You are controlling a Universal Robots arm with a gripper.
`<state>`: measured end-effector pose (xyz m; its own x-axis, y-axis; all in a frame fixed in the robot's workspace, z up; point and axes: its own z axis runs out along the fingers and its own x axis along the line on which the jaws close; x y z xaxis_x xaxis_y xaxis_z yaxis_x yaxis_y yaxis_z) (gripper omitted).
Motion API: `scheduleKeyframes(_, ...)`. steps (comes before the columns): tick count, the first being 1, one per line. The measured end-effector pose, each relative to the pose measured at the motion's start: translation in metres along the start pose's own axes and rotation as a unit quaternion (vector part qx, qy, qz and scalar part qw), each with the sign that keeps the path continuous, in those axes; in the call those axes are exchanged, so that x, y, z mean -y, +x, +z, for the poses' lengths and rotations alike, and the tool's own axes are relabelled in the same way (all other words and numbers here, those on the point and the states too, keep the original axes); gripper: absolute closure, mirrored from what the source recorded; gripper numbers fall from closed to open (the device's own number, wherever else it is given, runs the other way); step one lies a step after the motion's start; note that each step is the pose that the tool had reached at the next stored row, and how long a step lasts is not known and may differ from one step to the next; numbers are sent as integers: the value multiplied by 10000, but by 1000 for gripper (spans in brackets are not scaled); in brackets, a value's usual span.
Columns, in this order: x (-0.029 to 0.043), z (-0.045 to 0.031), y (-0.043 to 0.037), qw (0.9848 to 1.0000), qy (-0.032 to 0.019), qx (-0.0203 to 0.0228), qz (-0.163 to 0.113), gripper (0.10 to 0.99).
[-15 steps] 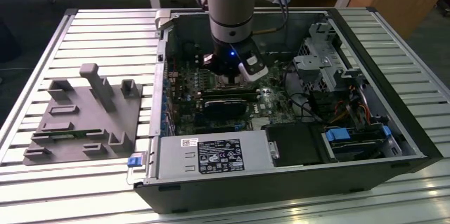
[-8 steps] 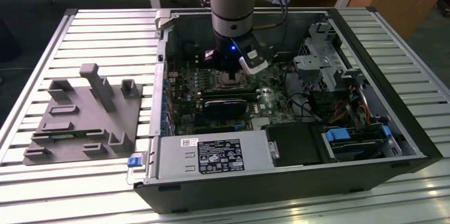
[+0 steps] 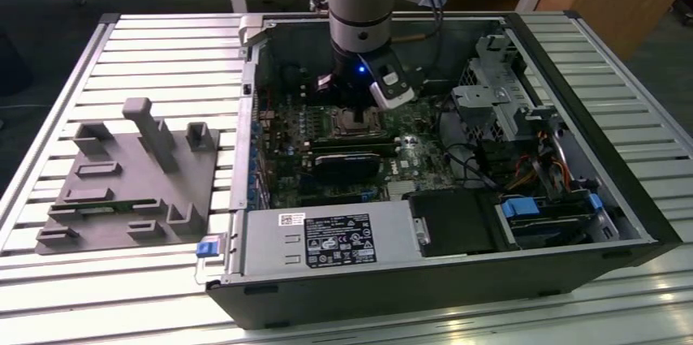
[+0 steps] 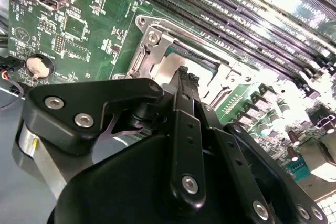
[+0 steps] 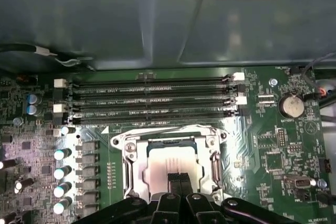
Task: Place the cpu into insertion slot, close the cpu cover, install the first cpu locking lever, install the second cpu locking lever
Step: 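Install the second cpu locking lever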
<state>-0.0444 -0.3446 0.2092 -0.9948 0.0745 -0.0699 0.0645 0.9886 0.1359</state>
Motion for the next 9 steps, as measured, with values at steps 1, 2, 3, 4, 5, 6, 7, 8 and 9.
scheduleKeyframes(1,-12,5,1,10000,8,-5,0,980)
scheduleKeyframes(2,-20,9,2,10000,13,-8,0,980)
scheduleKeyframes(3,-23,11,2,10000,14,-9,0,980)
scheduleKeyframes(4,-24,12,2,10000,14,-9,-1,980)
scheduleKeyframes(5,-25,12,2,10000,14,-9,-1,980)
scheduleKeyframes(6,-26,13,2,10000,15,-9,0,980)
scheduleKeyframes(7,-27,13,3,10000,15,-9,0,980)
scheduleKeyframes(8,-27,13,3,10000,15,-9,0,980)
scheduleKeyframes(9,-27,13,3,10000,15,-9,0,980)
